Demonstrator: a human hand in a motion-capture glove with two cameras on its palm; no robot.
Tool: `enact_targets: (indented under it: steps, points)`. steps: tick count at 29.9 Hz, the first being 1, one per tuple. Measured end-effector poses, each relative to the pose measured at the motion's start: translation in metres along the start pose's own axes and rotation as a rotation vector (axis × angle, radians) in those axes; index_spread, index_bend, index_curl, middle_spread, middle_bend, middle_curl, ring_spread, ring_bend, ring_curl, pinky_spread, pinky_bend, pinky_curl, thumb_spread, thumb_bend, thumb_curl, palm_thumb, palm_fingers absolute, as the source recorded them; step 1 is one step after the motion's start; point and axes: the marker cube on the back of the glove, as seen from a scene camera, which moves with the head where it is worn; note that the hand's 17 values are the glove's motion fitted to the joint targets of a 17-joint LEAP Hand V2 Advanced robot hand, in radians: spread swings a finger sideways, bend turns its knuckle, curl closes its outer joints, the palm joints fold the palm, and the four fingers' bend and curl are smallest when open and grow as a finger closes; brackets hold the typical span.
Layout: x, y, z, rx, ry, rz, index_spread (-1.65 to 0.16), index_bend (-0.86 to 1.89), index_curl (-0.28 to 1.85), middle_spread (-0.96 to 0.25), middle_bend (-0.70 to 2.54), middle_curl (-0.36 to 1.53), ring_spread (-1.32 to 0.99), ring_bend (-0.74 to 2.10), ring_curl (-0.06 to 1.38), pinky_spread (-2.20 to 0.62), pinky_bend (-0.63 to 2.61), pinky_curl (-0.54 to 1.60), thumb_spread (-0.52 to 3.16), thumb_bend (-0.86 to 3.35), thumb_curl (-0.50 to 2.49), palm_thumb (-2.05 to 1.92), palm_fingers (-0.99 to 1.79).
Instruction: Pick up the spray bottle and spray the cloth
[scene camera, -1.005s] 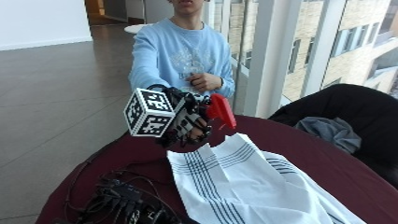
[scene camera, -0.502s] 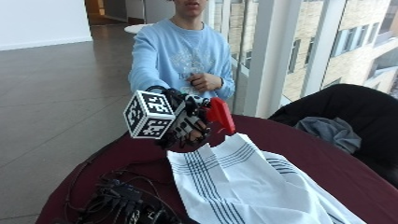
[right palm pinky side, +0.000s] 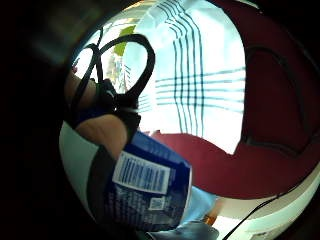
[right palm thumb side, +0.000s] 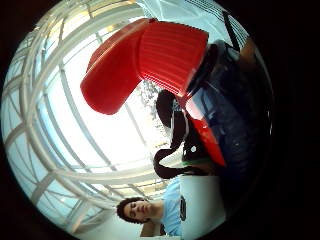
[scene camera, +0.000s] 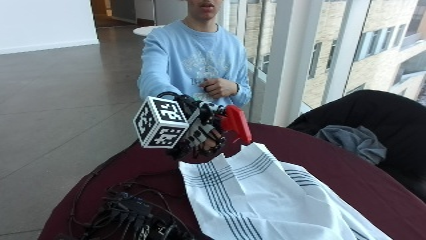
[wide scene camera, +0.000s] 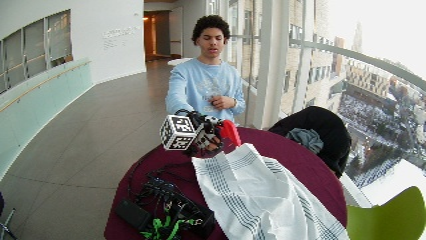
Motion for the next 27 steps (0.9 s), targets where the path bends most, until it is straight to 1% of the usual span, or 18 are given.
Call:
enact_targets:
  steps: [14, 27]
  points:
    - [-0.002, 0.0, 0.004, 0.002, 0.01, -0.015, -0.15, 0.15, 0.4, -0.05, 0.32, 0.48, 0.01, 0.47, 0.41, 0.22, 0.2, 0.35, 1.11, -0.02, 0.46, 0.74, 1.15]
    - [-0.013, 0.003, 0.02, -0.002, 0.009, -0.037, -0.15, 0.15, 0.4, -0.05, 0.33, 0.48, 0.01, 0.47, 0.41, 0.22, 0.2, 0.36, 1.1, -0.02, 0.46, 0.75, 1.15]
